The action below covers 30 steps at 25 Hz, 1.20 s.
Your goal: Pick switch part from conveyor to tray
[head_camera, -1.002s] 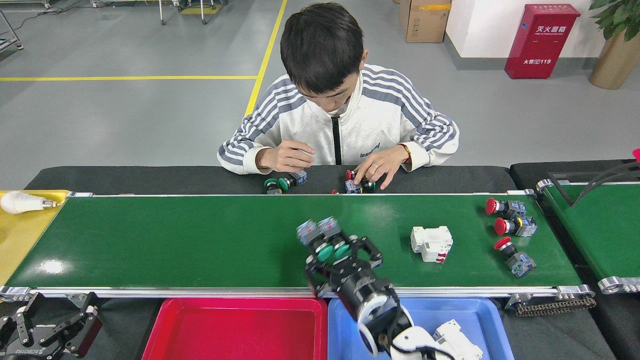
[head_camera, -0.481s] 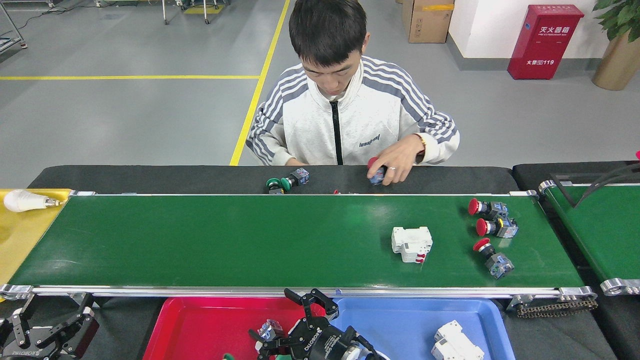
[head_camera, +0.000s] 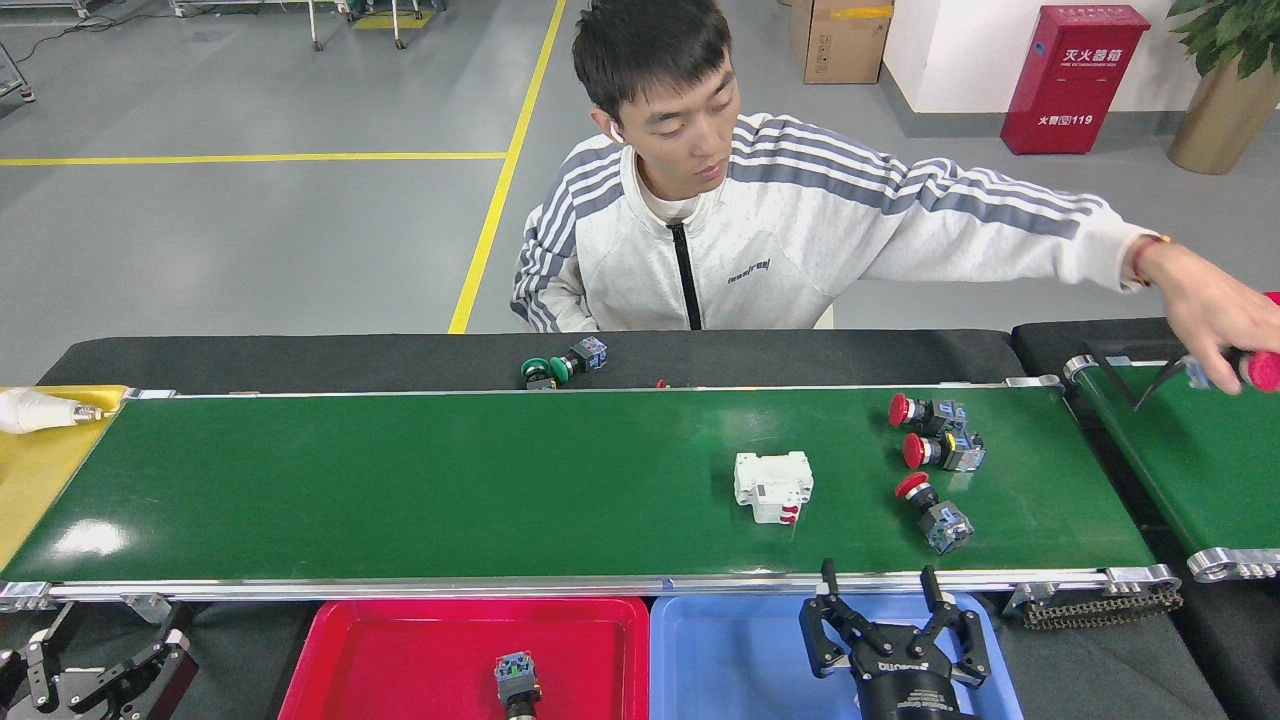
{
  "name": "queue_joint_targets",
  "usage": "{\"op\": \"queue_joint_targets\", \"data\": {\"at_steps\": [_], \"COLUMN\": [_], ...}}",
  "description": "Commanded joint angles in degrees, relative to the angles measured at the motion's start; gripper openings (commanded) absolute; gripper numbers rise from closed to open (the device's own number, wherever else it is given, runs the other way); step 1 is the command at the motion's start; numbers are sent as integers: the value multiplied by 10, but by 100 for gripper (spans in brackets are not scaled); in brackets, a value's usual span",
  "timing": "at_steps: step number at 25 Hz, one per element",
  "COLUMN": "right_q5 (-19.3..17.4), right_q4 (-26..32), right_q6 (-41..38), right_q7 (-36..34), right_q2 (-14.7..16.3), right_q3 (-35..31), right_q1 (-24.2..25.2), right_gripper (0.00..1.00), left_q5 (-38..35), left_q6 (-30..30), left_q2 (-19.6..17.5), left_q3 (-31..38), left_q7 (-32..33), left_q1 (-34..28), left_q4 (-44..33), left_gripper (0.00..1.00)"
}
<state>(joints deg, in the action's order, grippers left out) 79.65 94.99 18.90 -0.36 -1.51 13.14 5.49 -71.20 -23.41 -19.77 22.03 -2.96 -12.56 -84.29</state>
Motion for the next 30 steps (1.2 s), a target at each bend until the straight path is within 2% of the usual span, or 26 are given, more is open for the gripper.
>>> {"op": "queue_joint_targets", "data": {"at_steps": [1, 6, 9, 13, 18, 20, 21, 24, 28, 30], "right_q5": [3, 4, 5, 5, 4, 4, 4, 4, 0, -1], "right_q4": [3, -3, -39, -60, -95, -109, -118, -150, -162, -157], "right_q6": [4, 4, 4, 5, 28, 28, 27, 23, 20, 11], "right_q7": [-3, 9, 19, 35, 48, 53, 56, 59, 61, 62], "right_q2": [-2, 4, 1, 1, -4, -11, -12, -6, 3, 3], "right_q3": [2, 0, 0, 0, 4, 4, 5, 29, 44, 44], "right_q1": [-19, -17, -29, -45, -96, -115, -124, -145, -145, -141], "right_gripper": [100, 100, 100, 100, 100, 94, 85, 36, 11, 6], "left_q5": [1, -2, -2, -3, -3, -3, -3, -3, -3, -3], "left_q6": [0, 2, 3, 2, 1, 1, 1, -1, 1, 1], "left_q2": [-6, -4, -8, -7, -8, -8, -7, -8, -7, -7], "left_q3": [5, 6, 6, 6, 4, 3, 2, 0, 1, 2], "left_q7": [4, 4, 3, 3, 4, 4, 4, 4, 4, 4], "left_q1": [7, 6, 14, 14, 18, 17, 16, 19, 19, 17], "left_q4": [-6, -6, -2, -3, -1, -1, -1, 3, 2, 4], "left_gripper": [100, 100, 100, 100, 100, 100, 100, 100, 100, 100]}}
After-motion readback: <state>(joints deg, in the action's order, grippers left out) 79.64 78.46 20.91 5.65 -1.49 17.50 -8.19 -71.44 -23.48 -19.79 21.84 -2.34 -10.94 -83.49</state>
